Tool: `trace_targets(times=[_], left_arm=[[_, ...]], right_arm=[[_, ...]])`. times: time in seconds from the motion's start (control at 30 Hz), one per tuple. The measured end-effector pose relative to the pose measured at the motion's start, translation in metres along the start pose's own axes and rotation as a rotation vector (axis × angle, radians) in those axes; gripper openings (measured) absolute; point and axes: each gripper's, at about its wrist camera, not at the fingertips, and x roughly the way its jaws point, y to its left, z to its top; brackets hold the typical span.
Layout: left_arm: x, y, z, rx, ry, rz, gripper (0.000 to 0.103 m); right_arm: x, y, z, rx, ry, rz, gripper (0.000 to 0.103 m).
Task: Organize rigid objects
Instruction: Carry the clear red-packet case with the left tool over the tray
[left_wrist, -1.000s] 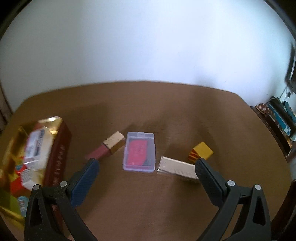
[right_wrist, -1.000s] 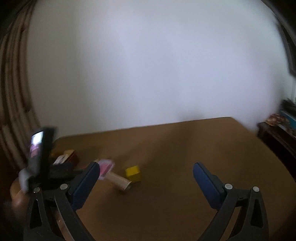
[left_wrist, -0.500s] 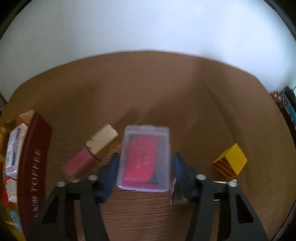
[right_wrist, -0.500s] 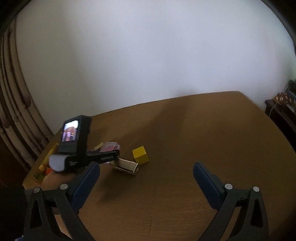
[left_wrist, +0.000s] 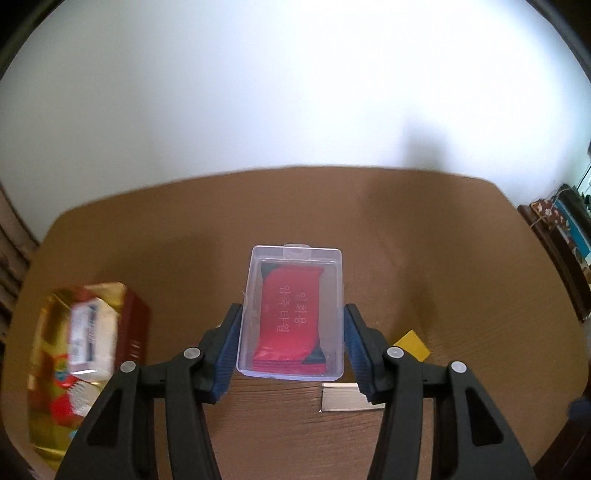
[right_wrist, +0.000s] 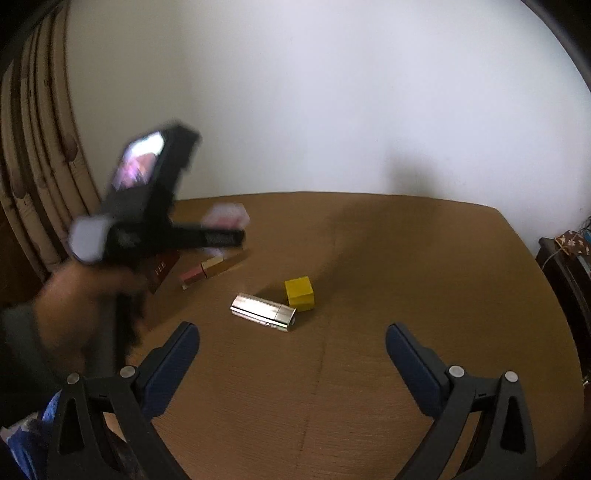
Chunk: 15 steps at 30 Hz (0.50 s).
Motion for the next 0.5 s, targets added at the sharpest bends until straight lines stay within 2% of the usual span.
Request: trace_targets(times=[0.13, 0.3, 0.5], left_arm=[[-0.035, 0.015, -0.001, 0.011, -0.049, 0.048, 0.049], [-0.052, 0.035, 0.005, -0.008, -0.073, 0.123, 0.049], [-0.077, 0.064, 0.003, -0.05, -0.095, 0.218, 0.049]], right_arm=[[0.0, -0.003, -0.001, 0.037, 0.044, 0.014, 0.103], [0.0, -0.013, -0.004, 0.105, 0.085, 0.023, 0.103], [-0.001, -0.007, -0.009, 0.084, 0.105, 0.015, 0.103]])
